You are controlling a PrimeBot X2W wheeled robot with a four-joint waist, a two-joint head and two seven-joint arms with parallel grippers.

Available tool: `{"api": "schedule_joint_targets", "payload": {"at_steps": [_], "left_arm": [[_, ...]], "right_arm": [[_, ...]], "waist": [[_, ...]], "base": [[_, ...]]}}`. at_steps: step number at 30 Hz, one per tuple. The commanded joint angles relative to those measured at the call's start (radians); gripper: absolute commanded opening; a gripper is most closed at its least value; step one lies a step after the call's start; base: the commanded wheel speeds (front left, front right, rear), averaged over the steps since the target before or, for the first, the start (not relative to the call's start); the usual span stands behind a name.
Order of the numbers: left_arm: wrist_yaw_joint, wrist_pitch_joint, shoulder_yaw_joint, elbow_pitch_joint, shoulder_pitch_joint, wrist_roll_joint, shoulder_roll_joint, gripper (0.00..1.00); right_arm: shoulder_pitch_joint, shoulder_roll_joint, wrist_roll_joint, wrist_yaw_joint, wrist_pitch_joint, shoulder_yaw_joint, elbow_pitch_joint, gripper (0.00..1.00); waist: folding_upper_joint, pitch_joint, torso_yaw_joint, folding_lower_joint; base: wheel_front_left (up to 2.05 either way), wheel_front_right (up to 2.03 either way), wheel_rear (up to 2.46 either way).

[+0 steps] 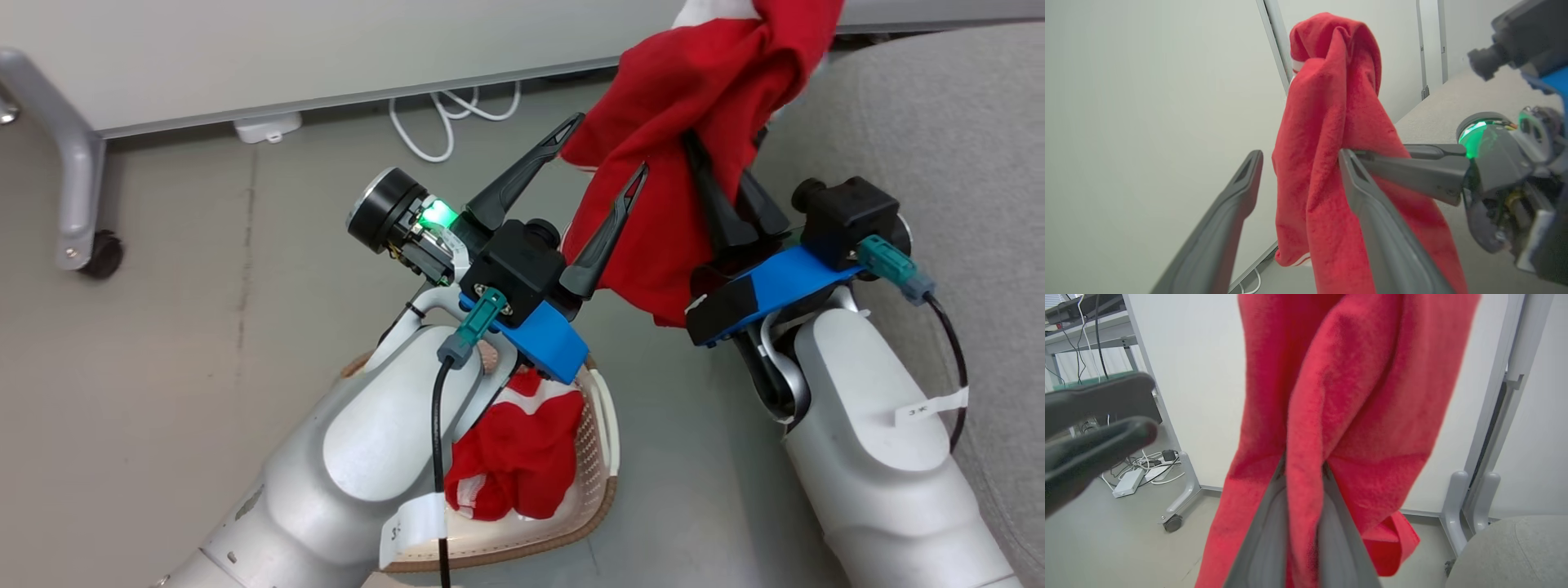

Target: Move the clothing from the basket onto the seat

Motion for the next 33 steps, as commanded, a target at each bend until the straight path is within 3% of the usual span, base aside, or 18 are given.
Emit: {"api": "schedule_joint_targets", "payload": {"at_steps": [1, 17, 33], "left_arm": [[-0.002, -0.005, -0.001, 0.002, 0.005, 0.004, 0.003, 1.0], [-0.027, -0.005, -0.055, 0.014, 0.011, 0.022, -0.001, 1.0], [-0.055, -0.005, -0.127, 0.03, 0.012, 0.029, -0.012, 1.0]], "right_arm": [[0.002, -0.002, -0.007, 0.0, -0.001, -0.006, -0.007, 0.0], [0.049, -0.002, -0.085, 0.0, -0.001, -0.203, -0.098, 0.0], [0.161, -0.002, -0.147, 0.0, -0.001, -0.458, -0.219, 0.0]], "waist": [[0.0, 0.014, -0.027, -0.0001], [0.0, 0.065, -0.215, -0.0001], [0.0, 0.104, -0.33, -0.0001]], "base": [[0.0, 0.0, 0.0], [0.0, 0.0, 0.0], [0.0, 0.0, 0.0]]}}
